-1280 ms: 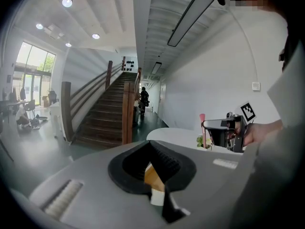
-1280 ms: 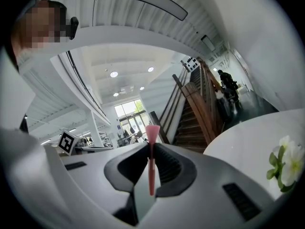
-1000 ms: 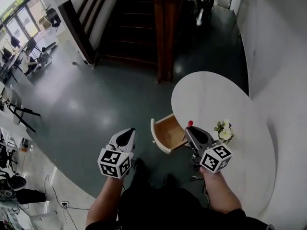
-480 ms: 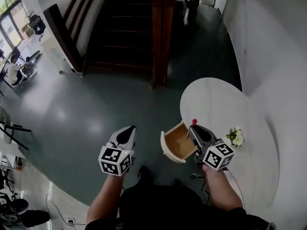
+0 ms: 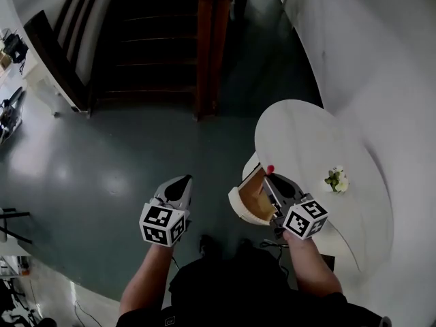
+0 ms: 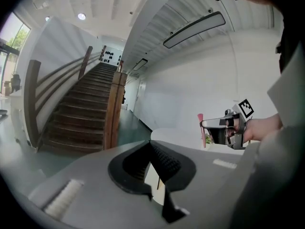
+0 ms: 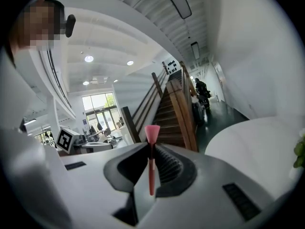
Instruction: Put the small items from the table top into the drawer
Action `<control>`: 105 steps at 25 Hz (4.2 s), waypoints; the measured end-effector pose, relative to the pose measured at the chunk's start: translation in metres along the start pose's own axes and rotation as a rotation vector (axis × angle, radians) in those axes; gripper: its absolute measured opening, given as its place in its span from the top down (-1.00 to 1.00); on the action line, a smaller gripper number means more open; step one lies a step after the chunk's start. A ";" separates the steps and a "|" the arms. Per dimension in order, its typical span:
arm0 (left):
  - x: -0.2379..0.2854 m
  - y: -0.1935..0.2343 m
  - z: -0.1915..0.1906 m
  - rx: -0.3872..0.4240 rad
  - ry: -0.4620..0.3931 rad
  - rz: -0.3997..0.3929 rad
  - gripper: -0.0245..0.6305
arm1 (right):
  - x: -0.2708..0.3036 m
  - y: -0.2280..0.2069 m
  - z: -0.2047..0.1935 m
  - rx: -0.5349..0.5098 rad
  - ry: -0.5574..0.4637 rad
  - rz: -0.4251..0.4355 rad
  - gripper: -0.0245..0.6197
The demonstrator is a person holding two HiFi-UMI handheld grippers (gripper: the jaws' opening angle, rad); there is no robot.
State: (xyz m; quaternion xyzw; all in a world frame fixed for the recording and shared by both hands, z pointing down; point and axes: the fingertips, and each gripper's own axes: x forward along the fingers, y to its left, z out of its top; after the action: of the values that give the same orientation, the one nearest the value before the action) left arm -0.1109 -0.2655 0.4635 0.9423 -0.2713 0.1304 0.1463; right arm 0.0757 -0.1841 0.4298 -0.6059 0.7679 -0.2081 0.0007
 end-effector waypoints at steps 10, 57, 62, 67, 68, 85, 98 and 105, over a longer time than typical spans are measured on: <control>0.084 -0.054 -0.014 0.010 0.075 -0.161 0.93 | -0.034 -0.074 -0.035 0.073 0.034 -0.151 0.76; 0.234 -0.063 -0.164 0.046 0.389 -0.420 0.93 | 0.062 -0.176 -0.290 -0.117 0.666 -0.148 0.76; 0.246 -0.062 -0.182 0.042 0.410 -0.429 0.93 | 0.073 -0.182 -0.328 -0.203 0.794 -0.086 0.76; 0.250 -0.058 -0.194 0.037 0.429 -0.433 0.93 | 0.078 -0.185 -0.368 -0.232 0.924 -0.027 0.76; 0.250 -0.057 -0.195 0.036 0.433 -0.433 0.93 | 0.079 -0.187 -0.374 -0.243 0.948 -0.022 0.76; 0.241 -0.047 -0.192 0.038 0.451 -0.428 0.93 | 0.074 -0.193 -0.384 -0.207 1.003 -0.057 0.63; 0.206 -0.064 -0.120 0.058 0.376 -0.525 0.93 | 0.041 -0.146 -0.292 -0.098 0.881 -0.223 0.64; 0.188 -0.078 -0.097 0.077 0.340 -0.530 0.93 | 0.016 -0.128 -0.253 -0.040 0.753 -0.294 0.76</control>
State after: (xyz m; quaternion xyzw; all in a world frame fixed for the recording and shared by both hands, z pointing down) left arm 0.0698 -0.2574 0.5977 0.9498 0.0172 0.2535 0.1828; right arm 0.1266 -0.1410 0.7058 -0.5905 0.6235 -0.3985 -0.3221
